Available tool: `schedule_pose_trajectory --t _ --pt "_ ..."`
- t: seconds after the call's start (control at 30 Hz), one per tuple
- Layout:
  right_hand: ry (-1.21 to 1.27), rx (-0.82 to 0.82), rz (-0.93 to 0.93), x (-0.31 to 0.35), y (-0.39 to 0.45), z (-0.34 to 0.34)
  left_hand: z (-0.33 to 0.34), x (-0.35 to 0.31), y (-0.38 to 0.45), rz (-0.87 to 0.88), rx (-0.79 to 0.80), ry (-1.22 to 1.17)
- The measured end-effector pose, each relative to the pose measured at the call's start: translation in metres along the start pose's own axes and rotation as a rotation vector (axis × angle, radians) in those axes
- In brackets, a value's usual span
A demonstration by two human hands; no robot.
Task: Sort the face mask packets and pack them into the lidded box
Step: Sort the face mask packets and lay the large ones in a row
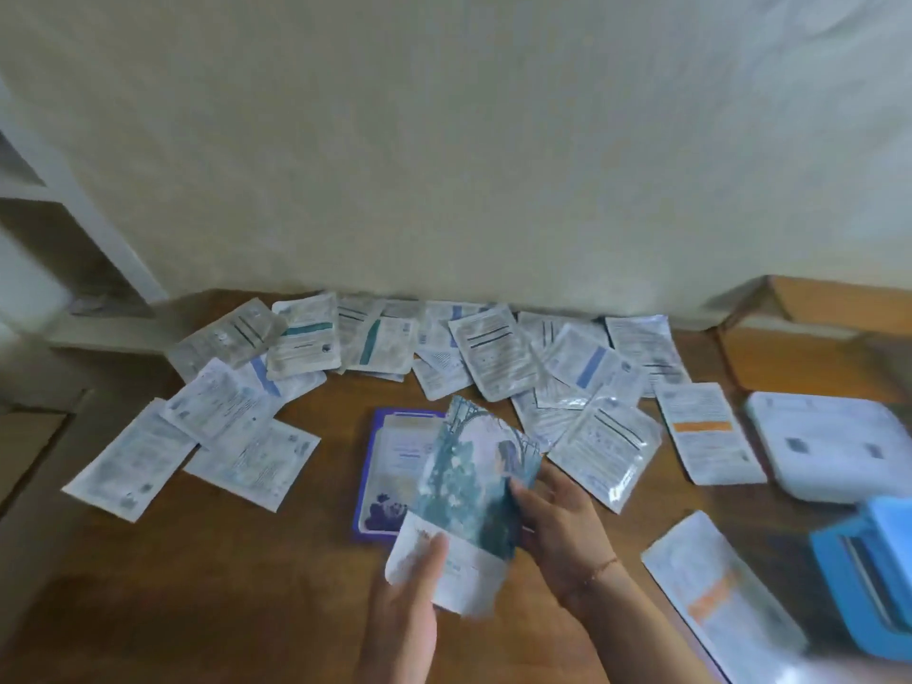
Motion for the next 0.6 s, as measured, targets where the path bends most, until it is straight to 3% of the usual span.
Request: schedule_pose_trajectory --t 0.07,0.13,0.23,0.3,0.5,0.57,0.6 --pt "-0.068 -0.086 -0.064 0.017 0.004 -0.033 0.004 -0.001 0.005 0.066 -0.004 0.191" --pt "-0.156 -0.148 -0.087 0.026 0.011 -0.061 0.017 -0.006 0.009 0.145 0.093 0.378" --pt "-0.336 -0.182 -0.073 0.028 0.025 -0.085 0.029 0.003 0.015 0.147 0.200 0.565" --pt "-0.429 -0.180 -0.044 0.022 0.039 -0.092 0.032 0.010 0.021 0.186 0.185 0.682" --pt "-0.573 -0.156 0.060 -0.007 0.084 -0.091 0.051 0.019 0.022 0.685 0.062 1.176" --pt "-0.649 -0.135 0.048 -0.011 0.098 -0.083 0.075 0.039 0.021 0.686 0.236 1.447" --pt "-0.681 -0.124 0.053 -0.011 0.103 -0.081 0.083 0.053 0.021 0.598 0.352 1.580"
Point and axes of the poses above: each hand's wrist, its own y-axis towards the middle knuckle, its own z-axis out of the palm, x = y × z, the point moved 9 cm from there along y, towards the middle knuckle, and after that the axes turned 1 degree about y, right-handed, at the moved point
